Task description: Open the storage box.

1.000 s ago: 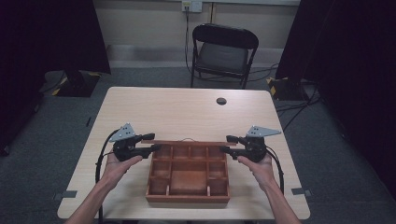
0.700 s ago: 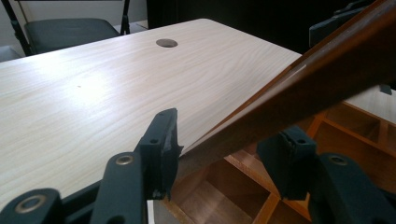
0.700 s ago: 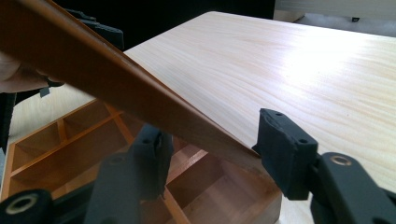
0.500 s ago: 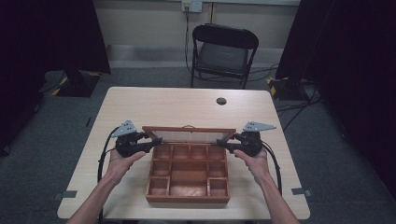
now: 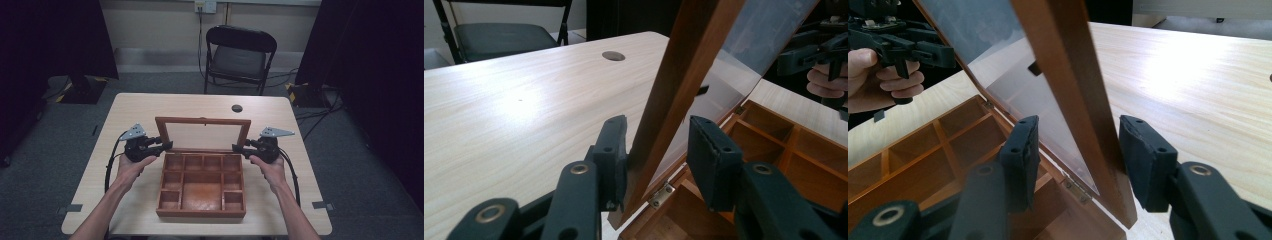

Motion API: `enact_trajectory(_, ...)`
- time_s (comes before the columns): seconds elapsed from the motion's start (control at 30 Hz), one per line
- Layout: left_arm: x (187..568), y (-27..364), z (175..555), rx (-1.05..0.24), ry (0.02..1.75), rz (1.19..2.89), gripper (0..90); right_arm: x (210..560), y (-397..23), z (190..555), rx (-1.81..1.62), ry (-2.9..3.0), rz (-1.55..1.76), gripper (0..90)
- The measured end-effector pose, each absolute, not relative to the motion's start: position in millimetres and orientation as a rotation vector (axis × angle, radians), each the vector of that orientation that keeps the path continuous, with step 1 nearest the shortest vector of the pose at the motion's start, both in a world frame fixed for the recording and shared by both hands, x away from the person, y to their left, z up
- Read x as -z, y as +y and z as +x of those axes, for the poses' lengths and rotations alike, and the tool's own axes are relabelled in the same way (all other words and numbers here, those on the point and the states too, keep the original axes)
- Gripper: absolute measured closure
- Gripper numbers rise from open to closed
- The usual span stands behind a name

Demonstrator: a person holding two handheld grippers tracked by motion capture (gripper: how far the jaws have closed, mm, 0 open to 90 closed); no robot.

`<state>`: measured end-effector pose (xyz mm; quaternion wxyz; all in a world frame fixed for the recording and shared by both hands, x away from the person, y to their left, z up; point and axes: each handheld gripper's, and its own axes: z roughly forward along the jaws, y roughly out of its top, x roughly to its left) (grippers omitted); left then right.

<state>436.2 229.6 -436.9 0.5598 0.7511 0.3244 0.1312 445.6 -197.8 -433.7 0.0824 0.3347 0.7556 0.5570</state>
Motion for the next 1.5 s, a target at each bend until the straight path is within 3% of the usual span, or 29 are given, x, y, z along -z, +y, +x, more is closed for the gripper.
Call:
enact_trajectory(0.3, 445, 228, 444, -0.293, 0.805, 1.744, 61.0, 436, -195, 452, -1.639, 2.246, 1.014, 53.1)
enact_trajectory(0.47, 447, 228, 447, -0.277, 0.811, 1.734, 61.5, 438, -197, 457, -1.636, 2.234, 1.026, 61.5)
enact_trajectory(1.1, 451, 228, 464, -0.237, 0.88, 1.723, 65.2, 445, -192, 469, -1.628, 2.162, 1.118, 62.4)
enact_trajectory(1.27, 455, 227, 467, -0.22, 0.896, 1.706, 63.8, 448, -191, 472, -1.642, 2.147, 1.14, 62.0)
enact_trajectory(1.4, 456, 223, 467, -0.223, 0.892, 1.717, 56.0, 449, -192, 474, -1.67, 2.137, 1.155, 62.6)
enact_trajectory(1.5, 457, 224, 469, -0.206, 0.908, 1.701, 56.7, 450, -193, 476, -1.687, 2.137, 1.16, 63.1)
